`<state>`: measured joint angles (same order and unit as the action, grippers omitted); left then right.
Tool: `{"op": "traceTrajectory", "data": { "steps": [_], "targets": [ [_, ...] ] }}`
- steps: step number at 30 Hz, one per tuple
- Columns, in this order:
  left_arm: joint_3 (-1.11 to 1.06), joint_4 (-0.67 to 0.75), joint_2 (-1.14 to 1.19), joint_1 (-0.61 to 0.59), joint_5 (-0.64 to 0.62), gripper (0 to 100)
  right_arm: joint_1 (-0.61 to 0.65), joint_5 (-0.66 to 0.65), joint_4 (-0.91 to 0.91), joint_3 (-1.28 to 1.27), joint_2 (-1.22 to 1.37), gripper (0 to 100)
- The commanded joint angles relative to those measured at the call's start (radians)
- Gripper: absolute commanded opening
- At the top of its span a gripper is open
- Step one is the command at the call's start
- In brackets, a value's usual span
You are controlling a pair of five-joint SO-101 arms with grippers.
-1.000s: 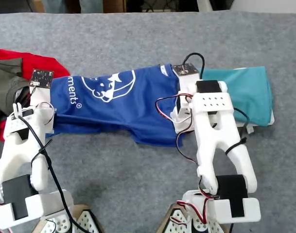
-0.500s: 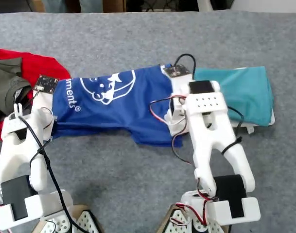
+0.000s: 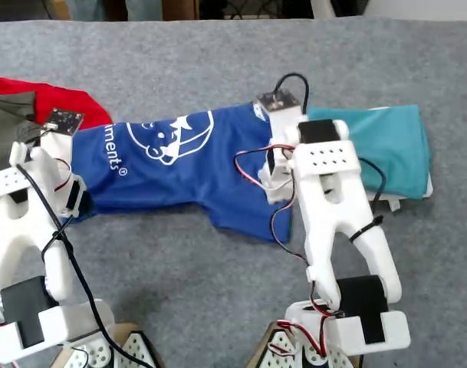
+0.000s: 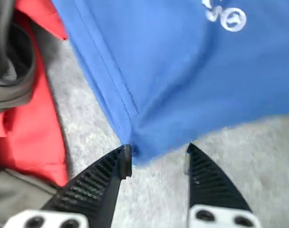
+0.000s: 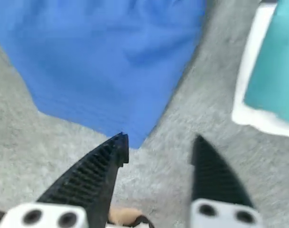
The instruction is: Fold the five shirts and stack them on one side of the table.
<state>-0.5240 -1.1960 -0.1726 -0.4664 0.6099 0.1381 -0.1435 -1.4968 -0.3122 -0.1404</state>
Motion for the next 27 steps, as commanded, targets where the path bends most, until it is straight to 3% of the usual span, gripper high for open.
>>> {"op": "traceTrajectory", "data": {
  "steps": [1, 7, 15, 22, 27],
  "targets": [
    [0.119, -0.091, -0.041, -0.004, 0.025, 21, 0.011, 0.005, -0.003, 0.101, -0.027, 1.2],
    [0.234, -0.216, -0.041, 0.012, 0.011, 21, 0.011, 0.005, -0.002, 0.151, -0.027, 5.9],
    [0.604, -0.213, 0.044, 0.058, -0.273, 21, 0.011, 0.003, 0.002, 0.154, 0.048, 5.7],
    [1.064, -0.215, 0.505, 0.062, -0.531, 24, 0.012, 0.005, -0.015, 0.234, 0.162, 5.7],
    [1.443, -0.213, 0.862, 0.067, -0.588, 24, 0.012, 0.006, -0.068, 0.355, 0.206, 5.7]
  ]
}}
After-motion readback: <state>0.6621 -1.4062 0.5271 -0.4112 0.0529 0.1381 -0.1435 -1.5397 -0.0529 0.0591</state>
